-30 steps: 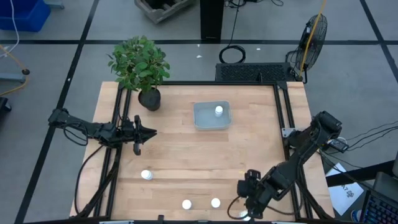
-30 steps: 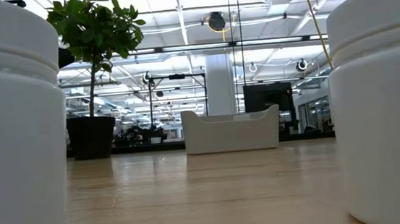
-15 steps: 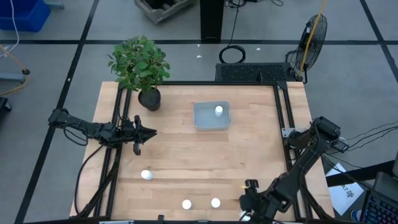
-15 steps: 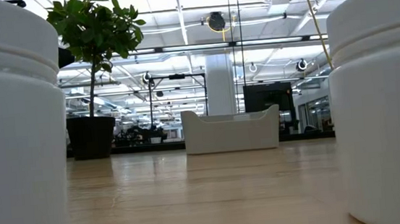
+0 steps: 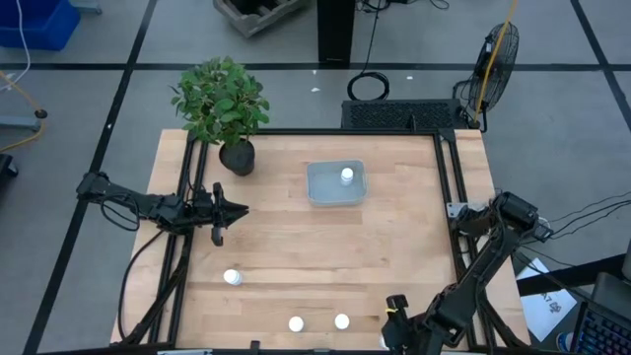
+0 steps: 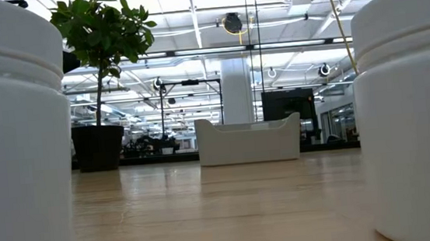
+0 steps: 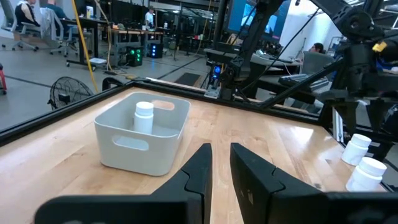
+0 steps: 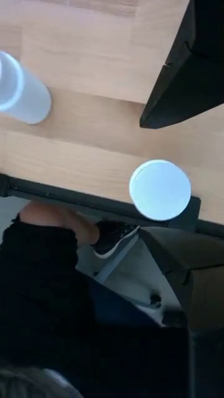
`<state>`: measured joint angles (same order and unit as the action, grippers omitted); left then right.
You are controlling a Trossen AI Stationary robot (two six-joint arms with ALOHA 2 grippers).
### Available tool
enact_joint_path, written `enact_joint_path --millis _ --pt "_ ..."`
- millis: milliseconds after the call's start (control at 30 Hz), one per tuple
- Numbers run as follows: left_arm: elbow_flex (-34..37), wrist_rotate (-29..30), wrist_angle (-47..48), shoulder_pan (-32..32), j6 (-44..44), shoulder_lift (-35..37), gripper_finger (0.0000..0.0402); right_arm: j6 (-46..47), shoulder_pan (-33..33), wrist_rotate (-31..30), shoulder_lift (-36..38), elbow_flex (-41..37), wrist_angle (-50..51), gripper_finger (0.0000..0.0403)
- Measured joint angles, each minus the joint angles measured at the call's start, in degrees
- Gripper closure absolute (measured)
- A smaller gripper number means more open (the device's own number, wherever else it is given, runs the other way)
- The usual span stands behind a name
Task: Pick and place pill bottles into a basket
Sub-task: Put the white pill bottle into the white bin
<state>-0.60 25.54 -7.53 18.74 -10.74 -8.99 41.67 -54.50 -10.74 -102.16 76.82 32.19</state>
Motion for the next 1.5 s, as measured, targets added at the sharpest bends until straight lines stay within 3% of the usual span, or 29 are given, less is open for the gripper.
enact_joint_path --millis 333,833,1267,1500 --pt "0.0 0.0 0.0 0.02 0.02 0.0 0.0341 1.31 -1.17 -1.33 0.01 0.0 -2.29 0.0139" --pt "-0.02 0.0 0.0 0.0 0.01 0.0 0.0341 1.14 -1.88 -1.42 -1.91 -0.02 -4.33 0.0193" --pt "-0.01 0.0 0.0 0.02 0.0 0.0 0.0341 -0.57 -1.88 -2.45 -1.91 -0.02 -3.78 0.0202" --pt "-0.02 0.0 0.0 0.0 0.0 0.0 0.0341 7.81 -1.88 -4.8 -0.67 -0.02 -4.13 0.0203"
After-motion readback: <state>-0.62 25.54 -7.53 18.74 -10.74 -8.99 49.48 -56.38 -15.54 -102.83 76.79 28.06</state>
